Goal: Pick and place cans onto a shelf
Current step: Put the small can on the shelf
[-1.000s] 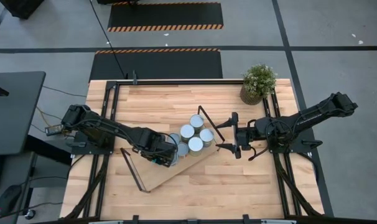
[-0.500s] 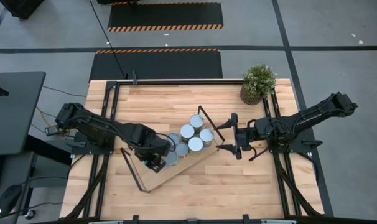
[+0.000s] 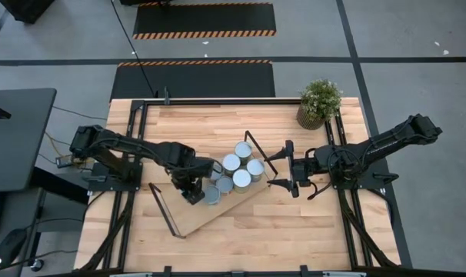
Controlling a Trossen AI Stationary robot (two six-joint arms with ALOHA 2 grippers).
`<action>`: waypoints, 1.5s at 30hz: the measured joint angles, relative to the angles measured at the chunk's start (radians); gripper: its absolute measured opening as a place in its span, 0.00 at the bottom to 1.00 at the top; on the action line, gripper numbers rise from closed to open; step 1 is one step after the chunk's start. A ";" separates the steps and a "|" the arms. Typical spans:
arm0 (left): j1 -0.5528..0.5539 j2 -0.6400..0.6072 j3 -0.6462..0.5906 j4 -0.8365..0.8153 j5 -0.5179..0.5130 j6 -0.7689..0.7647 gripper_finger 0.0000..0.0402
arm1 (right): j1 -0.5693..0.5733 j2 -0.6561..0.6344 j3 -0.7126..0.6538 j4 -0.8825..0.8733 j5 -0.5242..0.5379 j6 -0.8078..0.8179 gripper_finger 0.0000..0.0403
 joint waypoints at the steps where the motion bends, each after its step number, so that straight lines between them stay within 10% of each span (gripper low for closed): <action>1: 0.002 0.000 -0.020 0.004 0.018 0.010 0.40 | 0.000 0.000 0.000 0.000 -0.003 0.001 0.88; 18: 0.057 -0.139 -0.197 0.172 0.053 0.028 0.40 | 0.001 0.000 0.000 -0.013 -0.023 0.020 0.88; 36: 0.059 -0.653 -0.692 0.729 0.045 -0.343 0.40 | 0.001 0.000 0.000 -0.019 -0.026 0.023 0.88; 45: 0.025 -0.696 -0.851 1.017 0.030 -0.458 0.40 | 0.001 0.000 0.000 -0.017 -0.025 0.021 0.88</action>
